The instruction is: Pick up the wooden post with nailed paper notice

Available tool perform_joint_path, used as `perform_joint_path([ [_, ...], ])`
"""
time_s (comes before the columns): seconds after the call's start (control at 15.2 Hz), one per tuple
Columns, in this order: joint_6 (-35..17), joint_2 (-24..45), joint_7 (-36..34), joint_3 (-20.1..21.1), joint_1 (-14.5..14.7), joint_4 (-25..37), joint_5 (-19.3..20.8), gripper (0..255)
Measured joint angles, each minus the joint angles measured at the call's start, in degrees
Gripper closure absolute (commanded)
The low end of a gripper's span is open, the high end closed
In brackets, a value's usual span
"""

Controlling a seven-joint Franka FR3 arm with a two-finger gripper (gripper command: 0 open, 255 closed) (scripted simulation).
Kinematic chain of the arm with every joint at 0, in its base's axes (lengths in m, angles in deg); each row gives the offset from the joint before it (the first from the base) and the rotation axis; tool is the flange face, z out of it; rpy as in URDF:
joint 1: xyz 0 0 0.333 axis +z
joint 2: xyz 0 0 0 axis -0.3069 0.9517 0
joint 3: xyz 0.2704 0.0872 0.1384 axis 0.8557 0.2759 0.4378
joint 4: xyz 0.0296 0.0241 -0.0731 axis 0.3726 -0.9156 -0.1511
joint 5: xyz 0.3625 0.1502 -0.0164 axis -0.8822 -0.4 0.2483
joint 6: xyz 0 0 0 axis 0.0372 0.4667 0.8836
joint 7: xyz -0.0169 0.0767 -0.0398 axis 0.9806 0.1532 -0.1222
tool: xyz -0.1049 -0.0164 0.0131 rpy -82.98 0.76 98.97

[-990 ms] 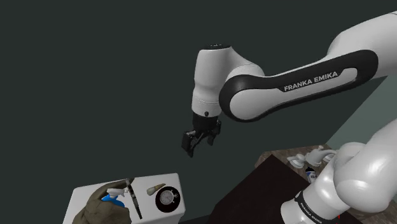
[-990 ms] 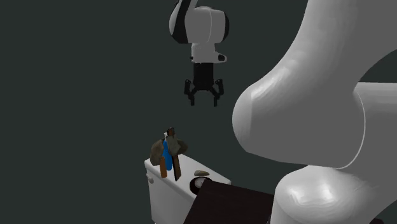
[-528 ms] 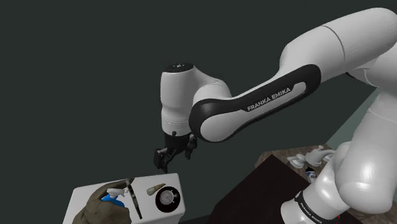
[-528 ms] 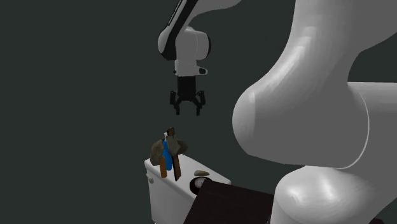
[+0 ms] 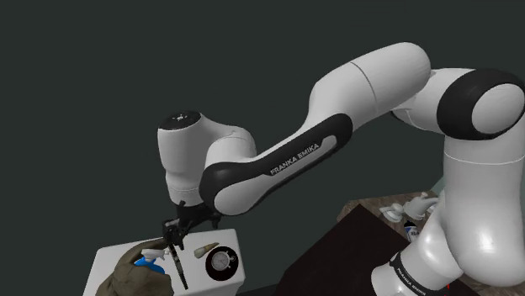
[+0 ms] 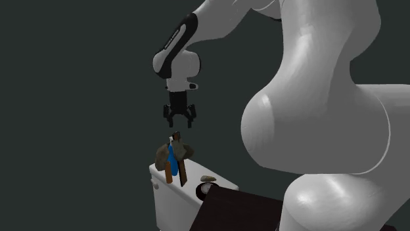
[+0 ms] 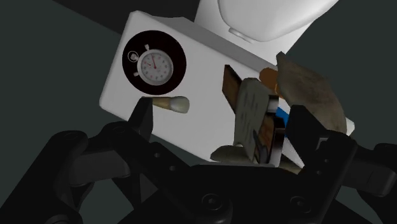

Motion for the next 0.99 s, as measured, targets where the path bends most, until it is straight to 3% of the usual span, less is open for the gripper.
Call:
perform_joint_path([
  [0.33, 2.47, 11.01, -3.3, -2.42, 6.25, 12.49, 3.55, 0],
  [0.86, 0.08, 15.64, -4.16, -3.8, 7.8, 14.55, 5.11, 0],
  [0.92, -0.07, 15.76, -4.17, -3.84, 7.8, 14.53, 5.16, 255],
  [0.99, -0.14, 15.82, -4.18, -3.86, 7.82, 14.53, 5.19, 255],
])
